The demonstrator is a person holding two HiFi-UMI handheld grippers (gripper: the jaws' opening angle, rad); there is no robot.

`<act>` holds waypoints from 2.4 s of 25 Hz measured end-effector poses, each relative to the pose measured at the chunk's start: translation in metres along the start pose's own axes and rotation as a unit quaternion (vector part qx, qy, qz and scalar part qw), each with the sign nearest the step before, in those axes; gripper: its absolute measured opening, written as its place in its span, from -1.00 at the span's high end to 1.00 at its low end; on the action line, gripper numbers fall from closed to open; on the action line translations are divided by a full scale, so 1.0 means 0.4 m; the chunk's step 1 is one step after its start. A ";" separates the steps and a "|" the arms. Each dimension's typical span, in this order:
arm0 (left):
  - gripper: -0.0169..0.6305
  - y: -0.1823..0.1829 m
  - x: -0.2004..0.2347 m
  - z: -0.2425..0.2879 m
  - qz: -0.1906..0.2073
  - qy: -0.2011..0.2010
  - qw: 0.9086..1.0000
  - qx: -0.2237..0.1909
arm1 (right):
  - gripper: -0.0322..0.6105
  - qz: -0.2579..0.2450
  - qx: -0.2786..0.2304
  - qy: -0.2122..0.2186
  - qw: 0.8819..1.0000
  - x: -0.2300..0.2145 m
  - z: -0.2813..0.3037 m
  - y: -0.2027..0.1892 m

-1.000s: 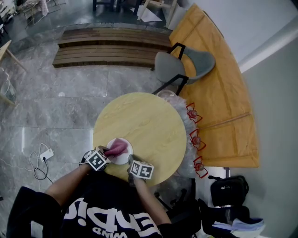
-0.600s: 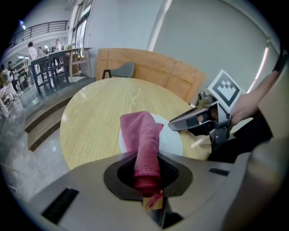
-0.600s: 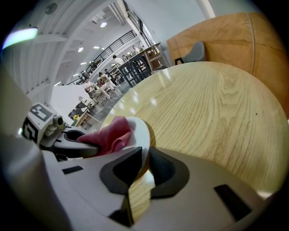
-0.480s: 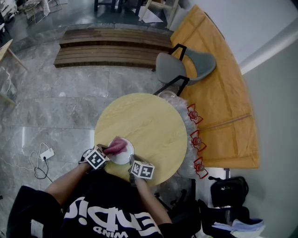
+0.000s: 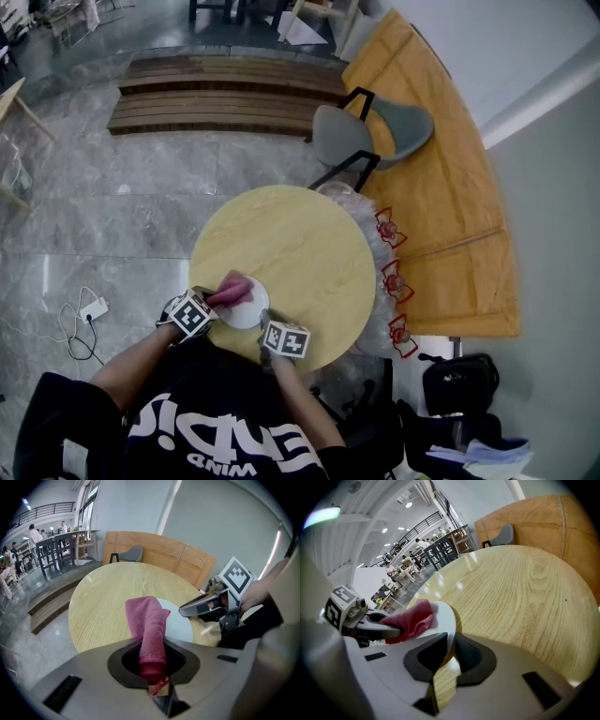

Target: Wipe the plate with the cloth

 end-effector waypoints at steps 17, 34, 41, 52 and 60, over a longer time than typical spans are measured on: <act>0.80 0.047 0.073 -0.093 -0.021 0.038 0.998 -0.046 | 0.69 0.041 0.022 0.033 0.998 -0.025 -0.032 0.001; 0.80 0.421 -0.071 -0.388 0.058 0.043 0.956 -0.285 | 0.78 -0.138 -0.292 0.035 0.946 0.160 -0.428 0.422; 0.80 0.467 -0.156 -0.454 0.098 0.070 0.921 -0.371 | 0.82 -0.187 -0.389 0.017 0.902 0.260 -0.563 0.428; 0.80 0.485 -0.230 -0.507 0.142 0.113 0.883 -0.433 | 0.83 -0.183 -0.427 -0.004 0.886 0.272 -0.597 0.430; 0.80 0.483 -0.223 -0.493 0.158 0.125 0.880 -0.429 | 0.83 -0.190 -0.422 -0.006 0.886 0.274 -0.593 0.432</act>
Point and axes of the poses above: the fingertips, and each gripper's own axes: z forward along the fingers, x to its left, y out of its top, the point moved 1 cm from there along -z, backward along the fingers, and after that the axes turned 10 degrees about -y, right-handed, at the moved point
